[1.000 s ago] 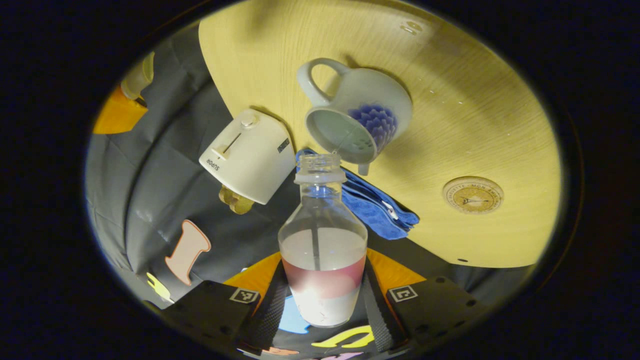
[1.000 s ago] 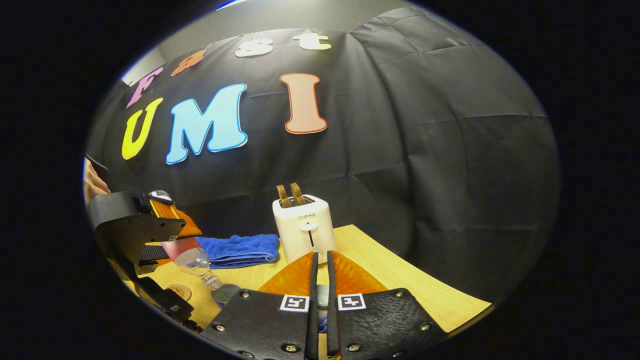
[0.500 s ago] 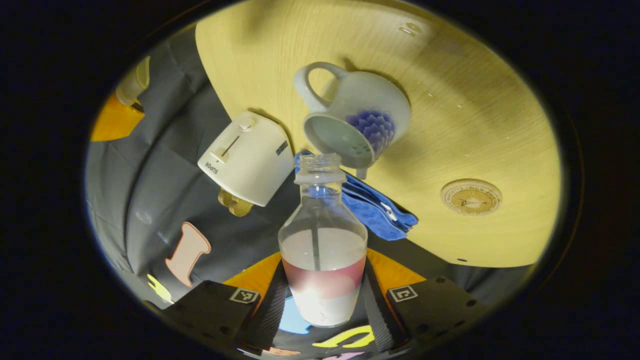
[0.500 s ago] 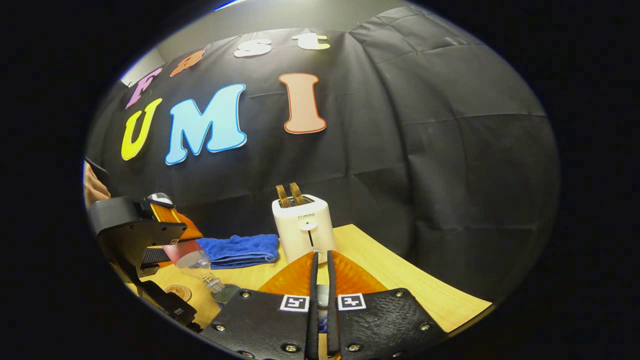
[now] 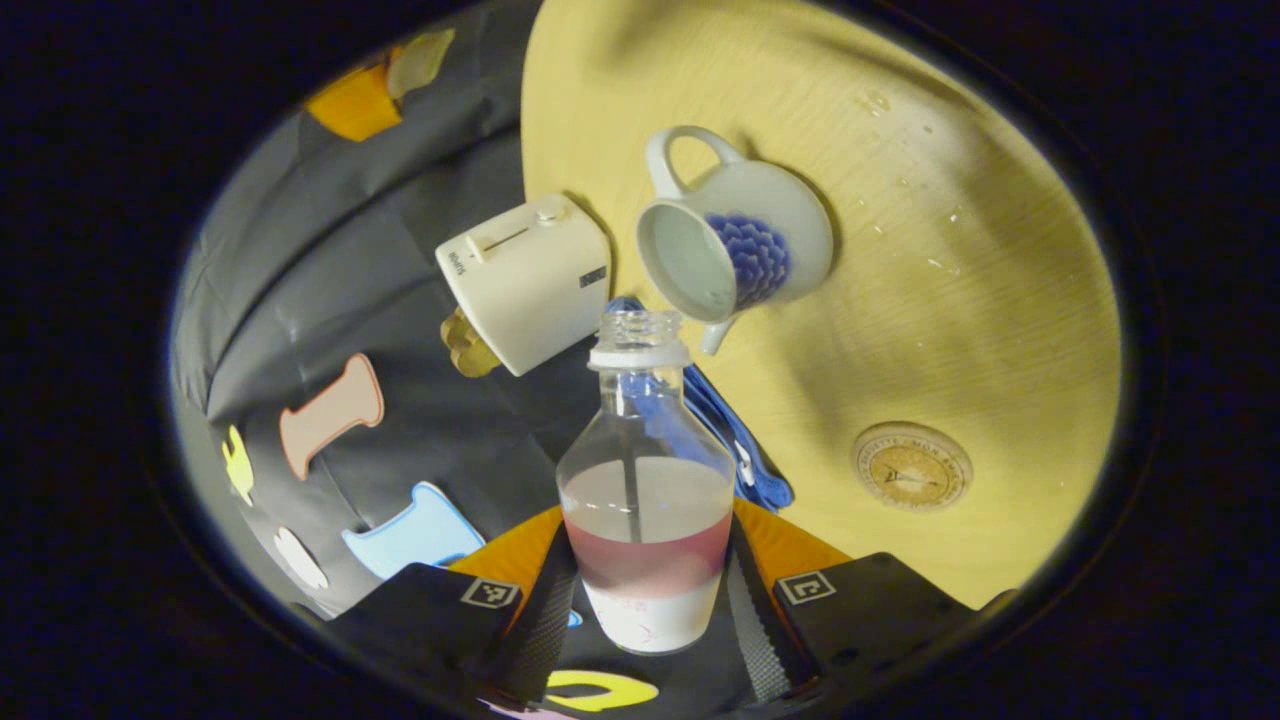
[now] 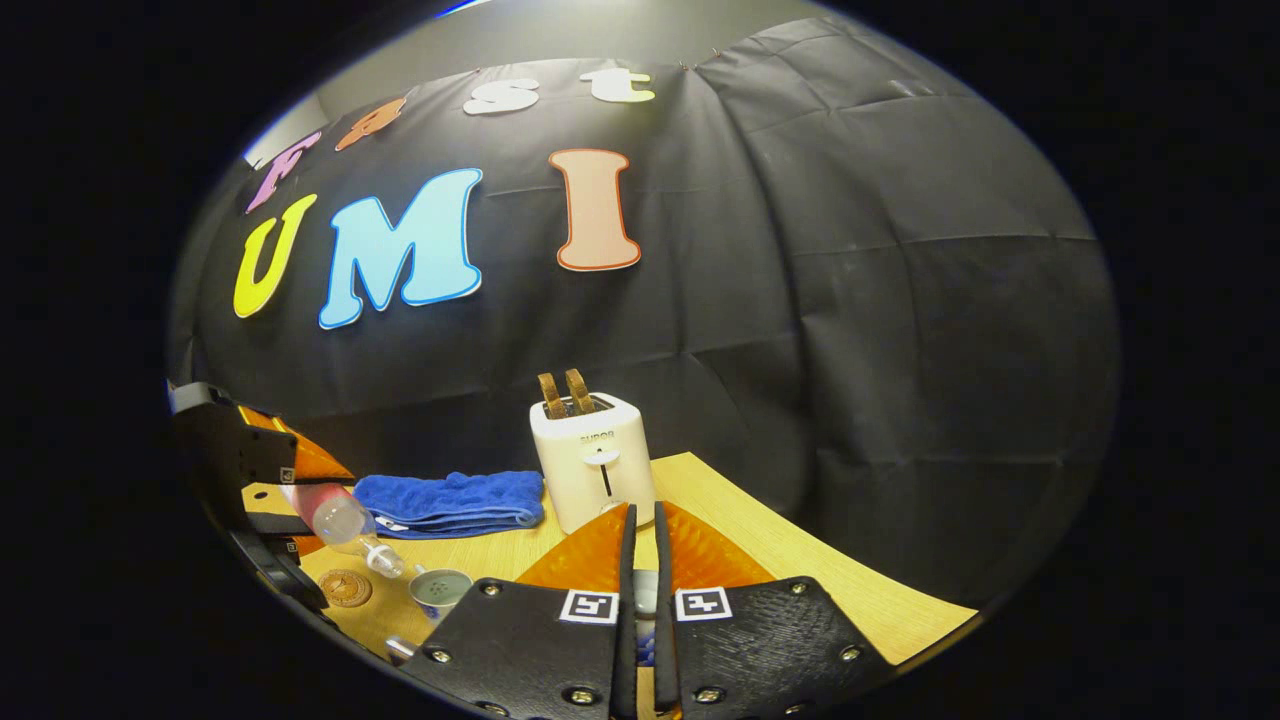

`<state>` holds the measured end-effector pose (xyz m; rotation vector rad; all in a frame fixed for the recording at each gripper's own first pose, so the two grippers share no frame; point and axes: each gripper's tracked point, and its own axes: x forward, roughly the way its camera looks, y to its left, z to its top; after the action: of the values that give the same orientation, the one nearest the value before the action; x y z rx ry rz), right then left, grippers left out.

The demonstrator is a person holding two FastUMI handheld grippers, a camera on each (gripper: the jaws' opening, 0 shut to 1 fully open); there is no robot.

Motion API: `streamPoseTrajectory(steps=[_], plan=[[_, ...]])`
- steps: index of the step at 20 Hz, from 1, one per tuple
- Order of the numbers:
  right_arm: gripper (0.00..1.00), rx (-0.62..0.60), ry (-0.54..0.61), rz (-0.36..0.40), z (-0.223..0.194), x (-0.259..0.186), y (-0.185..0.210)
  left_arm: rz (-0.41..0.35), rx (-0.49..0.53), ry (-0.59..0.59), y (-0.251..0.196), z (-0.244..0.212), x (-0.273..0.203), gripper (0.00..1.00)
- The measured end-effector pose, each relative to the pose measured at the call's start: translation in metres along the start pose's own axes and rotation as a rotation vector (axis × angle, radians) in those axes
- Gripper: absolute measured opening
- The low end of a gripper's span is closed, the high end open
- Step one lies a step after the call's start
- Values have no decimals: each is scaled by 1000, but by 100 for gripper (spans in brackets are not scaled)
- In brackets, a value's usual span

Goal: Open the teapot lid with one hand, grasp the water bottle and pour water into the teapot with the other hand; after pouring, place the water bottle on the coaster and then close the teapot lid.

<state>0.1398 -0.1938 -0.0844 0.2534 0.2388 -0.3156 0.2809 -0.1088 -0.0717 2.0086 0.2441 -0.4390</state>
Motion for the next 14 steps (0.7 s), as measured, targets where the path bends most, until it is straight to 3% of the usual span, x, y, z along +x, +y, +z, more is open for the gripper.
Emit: streamPoseTrajectory(steps=[4, 14], plan=[[6, -17, 12, 0, -5, 3, 3, -32, -210, -6, -29, -21, -5, 84], [7, -43, 27, 46, -12, 4, 24, 32, -788, -58, -57, -55, -13, 84]])
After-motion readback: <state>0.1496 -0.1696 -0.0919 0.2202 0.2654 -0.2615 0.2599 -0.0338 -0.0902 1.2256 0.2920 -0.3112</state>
